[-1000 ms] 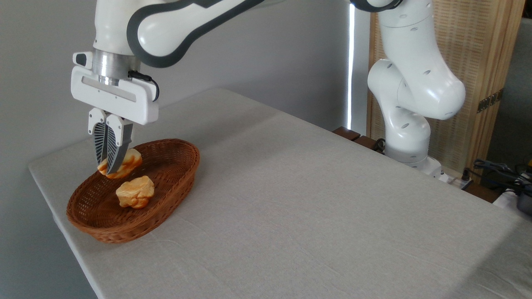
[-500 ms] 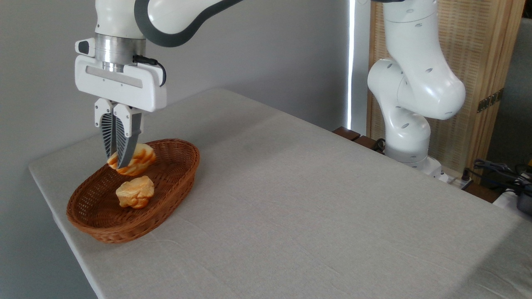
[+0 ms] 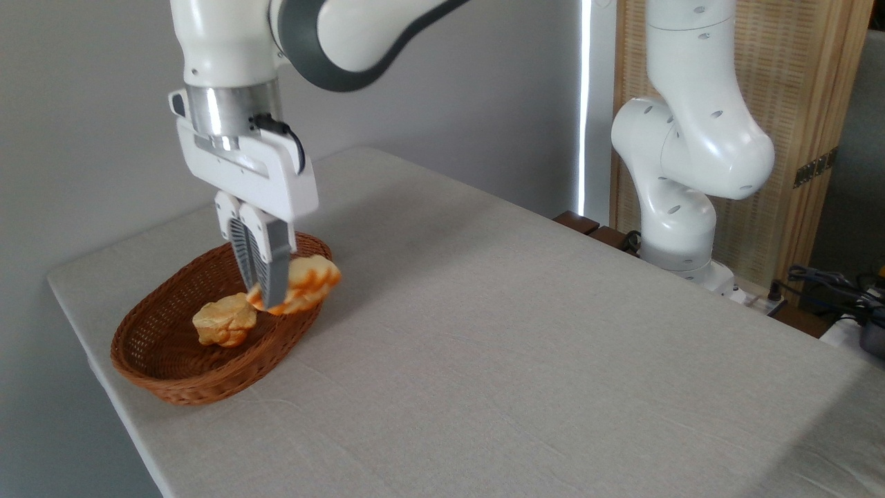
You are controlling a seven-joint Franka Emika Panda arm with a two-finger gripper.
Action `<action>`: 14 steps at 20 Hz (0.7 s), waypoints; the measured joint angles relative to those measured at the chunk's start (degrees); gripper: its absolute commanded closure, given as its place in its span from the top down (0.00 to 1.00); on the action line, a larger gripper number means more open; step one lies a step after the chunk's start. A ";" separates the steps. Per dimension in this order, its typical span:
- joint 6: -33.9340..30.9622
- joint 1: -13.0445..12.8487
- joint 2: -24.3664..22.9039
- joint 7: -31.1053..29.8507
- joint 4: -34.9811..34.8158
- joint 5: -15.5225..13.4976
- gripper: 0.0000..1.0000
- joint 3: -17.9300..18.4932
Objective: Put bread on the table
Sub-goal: 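Carry the croissant beside the basket and lower it onto the tablecloth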
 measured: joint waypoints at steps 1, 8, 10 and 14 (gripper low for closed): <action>-0.32 0.01 -0.03 2.75 -0.54 -0.47 0.15 0.85; -1.78 0.03 -0.15 15.94 -5.20 -0.80 0.84 4.74; -1.81 0.03 -0.16 16.32 -5.69 -0.80 0.94 5.06; -1.81 -0.11 -0.16 16.33 -6.29 -0.80 1.00 5.06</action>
